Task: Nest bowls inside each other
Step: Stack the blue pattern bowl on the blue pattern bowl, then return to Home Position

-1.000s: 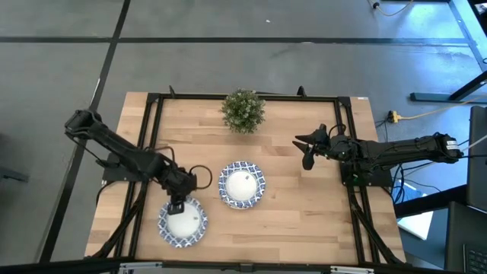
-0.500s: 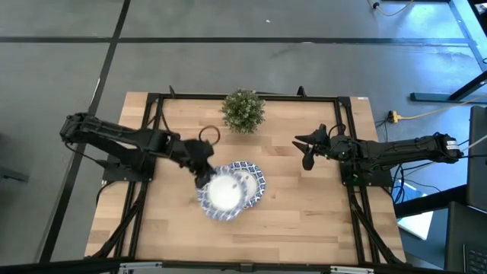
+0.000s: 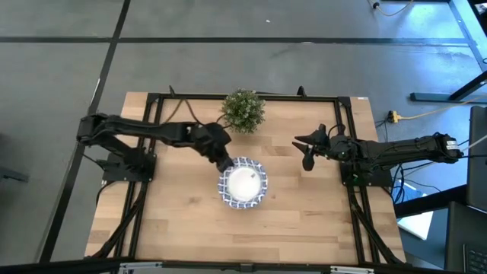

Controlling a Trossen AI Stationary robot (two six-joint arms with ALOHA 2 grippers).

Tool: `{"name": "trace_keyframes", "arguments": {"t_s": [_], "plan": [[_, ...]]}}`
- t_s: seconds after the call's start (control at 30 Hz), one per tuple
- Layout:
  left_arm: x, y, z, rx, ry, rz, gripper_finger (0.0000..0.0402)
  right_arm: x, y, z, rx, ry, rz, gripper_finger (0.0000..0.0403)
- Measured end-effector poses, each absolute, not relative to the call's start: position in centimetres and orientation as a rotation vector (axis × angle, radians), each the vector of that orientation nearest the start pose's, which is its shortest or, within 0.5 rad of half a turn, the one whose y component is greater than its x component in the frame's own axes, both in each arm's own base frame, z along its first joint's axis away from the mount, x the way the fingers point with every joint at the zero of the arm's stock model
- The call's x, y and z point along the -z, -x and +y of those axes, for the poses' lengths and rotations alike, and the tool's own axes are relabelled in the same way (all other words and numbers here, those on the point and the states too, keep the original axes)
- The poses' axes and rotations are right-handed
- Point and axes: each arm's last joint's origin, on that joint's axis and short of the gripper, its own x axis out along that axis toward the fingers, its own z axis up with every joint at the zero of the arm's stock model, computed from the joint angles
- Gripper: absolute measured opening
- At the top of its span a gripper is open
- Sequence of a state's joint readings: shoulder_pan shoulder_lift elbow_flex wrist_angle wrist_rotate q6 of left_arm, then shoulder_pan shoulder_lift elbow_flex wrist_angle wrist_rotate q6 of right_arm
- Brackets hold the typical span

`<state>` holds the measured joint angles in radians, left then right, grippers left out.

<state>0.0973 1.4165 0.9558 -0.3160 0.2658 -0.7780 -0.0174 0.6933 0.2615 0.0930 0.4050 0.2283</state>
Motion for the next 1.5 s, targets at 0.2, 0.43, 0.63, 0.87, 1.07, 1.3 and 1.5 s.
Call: {"name": "trace_keyframes", "arguments": {"t_s": [0.2,0.43,0.63,0.87,1.07,1.3,1.5], "plan": [[-21.2,-30.4,2.2,-0.188,0.895,0.919,0.0,-19.3,-15.4,-1.3,0.411,-0.164,0.292,0.0119],[-20.4,-30.7,2.3,-0.2,0.896,0.941,0.0018,-19.3,-15.4,-1.3,0.411,-0.16,0.293,0.0119],[-20.4,-30.7,2.3,-0.21,0.866,0.935,0.0046,-19.3,-15.4,-1.3,0.408,-0.141,0.297,0.0119],[-20.4,-30.7,2.4,-0.212,0.799,0.926,0.0098,-19.3,-15.4,-1.3,0.407,-0.138,0.298,0.0119],[-21.3,-30.7,2.4,-0.309,0.58,0.826,0.0109,-19.3,-15.4,-1.3,0.406,-0.135,0.298,0.0119],[-23.3,-30.1,2.5,-0.425,0.359,0.709,0.011,-19.6,-15.4,-1.2,0.379,-0.144,0.264,0.0119],[-26.5,-28.5,1.9,-0.572,0.148,0.56,0.011,-20.8,-15.6,-1.2,0.362,-0.098,0.157,0.0119]]}}
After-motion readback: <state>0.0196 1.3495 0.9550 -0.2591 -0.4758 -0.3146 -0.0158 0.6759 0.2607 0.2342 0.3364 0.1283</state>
